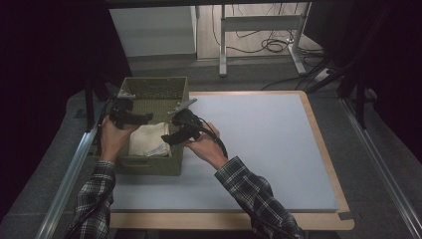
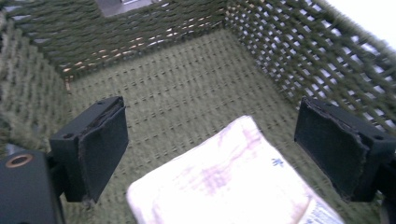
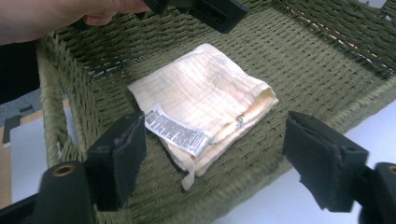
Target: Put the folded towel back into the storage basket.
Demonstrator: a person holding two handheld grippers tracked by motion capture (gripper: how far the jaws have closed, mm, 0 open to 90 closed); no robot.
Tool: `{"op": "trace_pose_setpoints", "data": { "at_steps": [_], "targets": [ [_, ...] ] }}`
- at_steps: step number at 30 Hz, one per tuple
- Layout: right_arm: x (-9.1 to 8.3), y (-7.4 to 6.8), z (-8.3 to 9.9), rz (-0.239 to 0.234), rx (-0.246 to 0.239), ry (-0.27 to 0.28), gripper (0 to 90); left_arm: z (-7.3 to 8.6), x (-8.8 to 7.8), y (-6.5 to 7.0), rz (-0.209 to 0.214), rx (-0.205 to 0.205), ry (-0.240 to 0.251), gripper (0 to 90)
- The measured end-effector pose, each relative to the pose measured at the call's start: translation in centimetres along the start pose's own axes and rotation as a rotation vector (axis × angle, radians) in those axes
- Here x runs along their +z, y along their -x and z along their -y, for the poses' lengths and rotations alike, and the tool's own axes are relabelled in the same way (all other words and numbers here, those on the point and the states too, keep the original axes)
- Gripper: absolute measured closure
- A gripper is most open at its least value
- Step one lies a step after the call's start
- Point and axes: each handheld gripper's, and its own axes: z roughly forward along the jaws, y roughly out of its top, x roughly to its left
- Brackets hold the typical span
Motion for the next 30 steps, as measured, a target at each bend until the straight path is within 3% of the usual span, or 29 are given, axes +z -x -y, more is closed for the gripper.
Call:
{"op": "trace_pose_setpoints", "data": {
  "at_steps": [9,30],
  "targets": [
    [-1.9,0.5,1.5,-0.017,-0.004,0.009,13.7,-0.3,-0.1,1.4,0.076,0.007,0.031,5.6],
    [-6.8,3.0,6.6,-0.008,0.029,0.018,6.2,-1.0,-0.8,6.0,0.124,0.057,0.070,0.4]
  ]
}}
